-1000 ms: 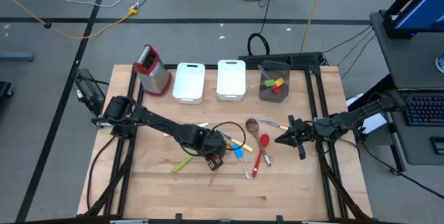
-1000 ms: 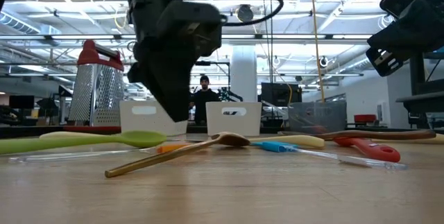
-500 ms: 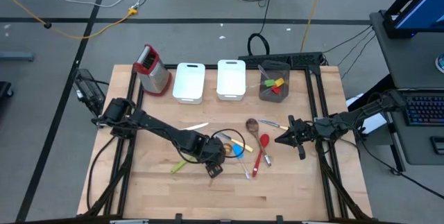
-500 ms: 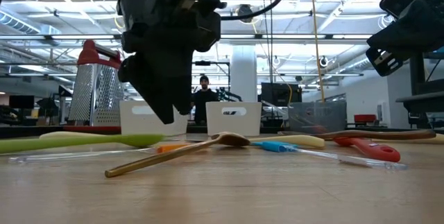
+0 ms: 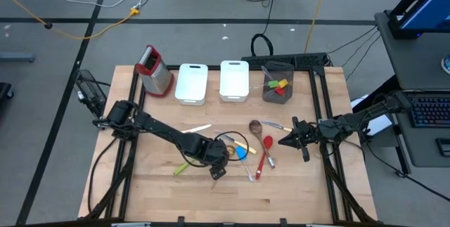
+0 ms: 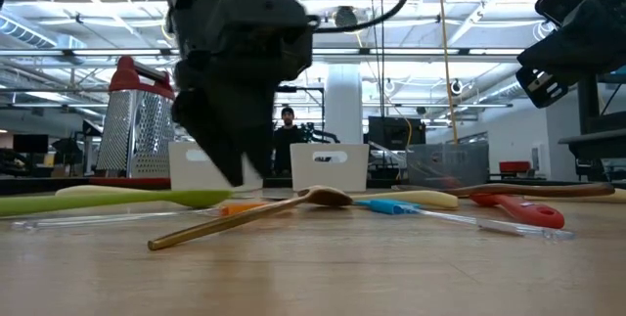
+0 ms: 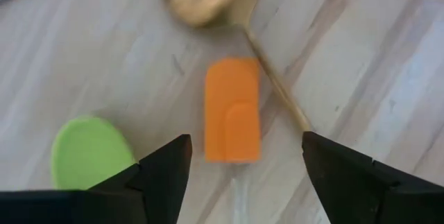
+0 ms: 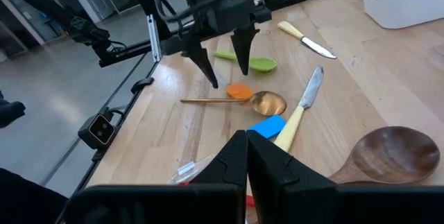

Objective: Pick & Place Kitchen Items
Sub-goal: Put the orange spatula into the black bin

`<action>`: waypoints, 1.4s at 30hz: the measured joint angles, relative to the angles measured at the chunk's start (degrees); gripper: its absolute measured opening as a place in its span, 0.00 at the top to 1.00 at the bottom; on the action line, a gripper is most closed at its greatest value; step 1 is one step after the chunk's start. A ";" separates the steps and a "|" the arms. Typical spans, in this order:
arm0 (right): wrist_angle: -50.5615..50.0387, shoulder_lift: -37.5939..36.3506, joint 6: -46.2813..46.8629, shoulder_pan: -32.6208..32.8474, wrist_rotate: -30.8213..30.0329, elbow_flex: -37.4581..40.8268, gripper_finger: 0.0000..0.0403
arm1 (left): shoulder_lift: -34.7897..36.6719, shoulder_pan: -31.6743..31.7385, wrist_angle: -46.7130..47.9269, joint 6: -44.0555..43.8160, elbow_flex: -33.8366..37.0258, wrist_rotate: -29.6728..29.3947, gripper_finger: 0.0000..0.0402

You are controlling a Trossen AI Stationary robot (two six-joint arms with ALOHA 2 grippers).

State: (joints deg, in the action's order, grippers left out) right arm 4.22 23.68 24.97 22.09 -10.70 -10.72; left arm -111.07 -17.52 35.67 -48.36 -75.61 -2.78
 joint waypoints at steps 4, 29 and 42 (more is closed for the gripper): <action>0.49 0.00 0.02 0.00 0.00 0.00 1.00 | -1.45 -0.02 -0.78 0.17 -0.02 0.87 0.32; 1.10 0.13 1.36 0.00 0.02 0.00 1.00 | -7.21 0.35 0.84 2.84 -0.25 -0.86 0.55; 1.10 0.13 1.16 0.00 0.00 0.00 1.00 | -7.21 0.27 0.14 4.09 -0.02 -2.75 0.55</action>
State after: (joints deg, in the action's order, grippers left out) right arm 5.32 23.81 26.13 22.09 -10.70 -10.72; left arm -118.28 -17.25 35.81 -44.27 -75.64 -5.54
